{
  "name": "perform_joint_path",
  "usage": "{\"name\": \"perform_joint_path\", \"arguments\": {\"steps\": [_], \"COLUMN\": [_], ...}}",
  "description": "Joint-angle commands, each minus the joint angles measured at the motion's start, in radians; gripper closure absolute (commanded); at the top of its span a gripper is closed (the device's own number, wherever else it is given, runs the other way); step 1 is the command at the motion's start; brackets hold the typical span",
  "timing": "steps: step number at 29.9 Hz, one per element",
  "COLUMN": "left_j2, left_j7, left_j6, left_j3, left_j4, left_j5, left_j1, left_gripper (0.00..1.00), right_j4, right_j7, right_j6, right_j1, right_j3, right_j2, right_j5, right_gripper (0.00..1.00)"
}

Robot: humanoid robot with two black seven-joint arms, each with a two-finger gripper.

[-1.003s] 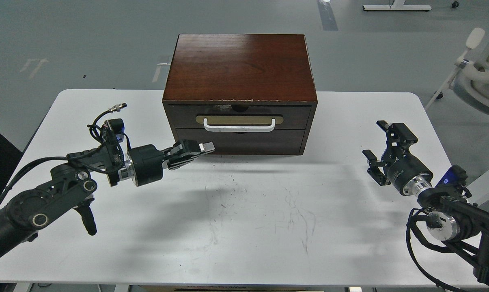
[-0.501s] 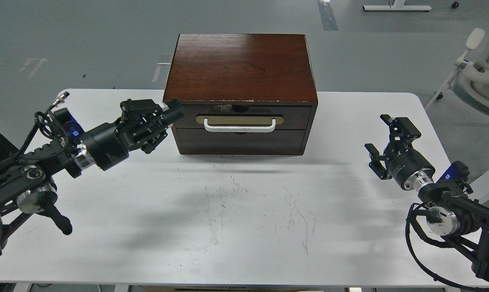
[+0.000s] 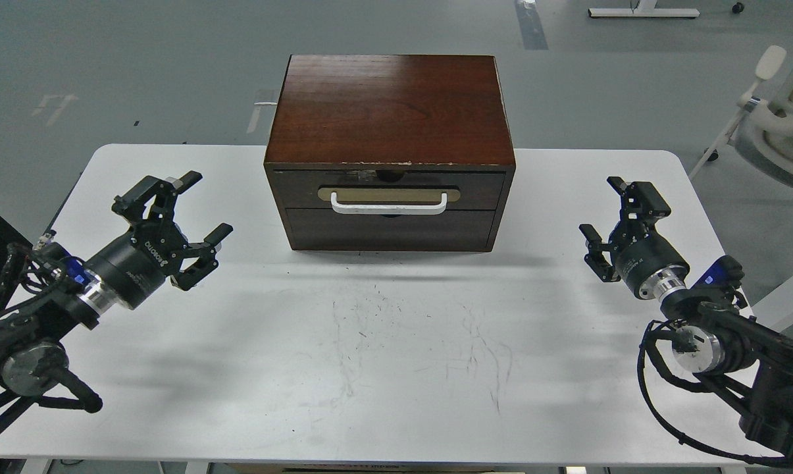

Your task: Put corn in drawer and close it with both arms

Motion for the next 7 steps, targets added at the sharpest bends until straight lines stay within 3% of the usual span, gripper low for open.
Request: {"name": "perform_joint_path", "arguments": {"steps": [1, 7], "left_j2": [-0.001, -0.009], "left_j7": [0.0, 0.0], "left_j6": [-0.011, -0.012], "left_j3": [-0.002, -0.002], "left_j4": [0.027, 0.027], "left_j5": [-0.038, -0.038], "left_j1": [0.008, 0.014], "left_gripper": [0.0, 0.0], "right_j4": [0.0, 0.0], "right_j7": [0.0, 0.0], "right_j6": [0.0, 0.002], "right_j1": [-0.002, 0.001], "right_j3": [0.01, 0.012], "right_j2": [0.004, 0.036], "right_j5": [0.001, 0.002], "right_gripper": [0.0, 0.0]}}
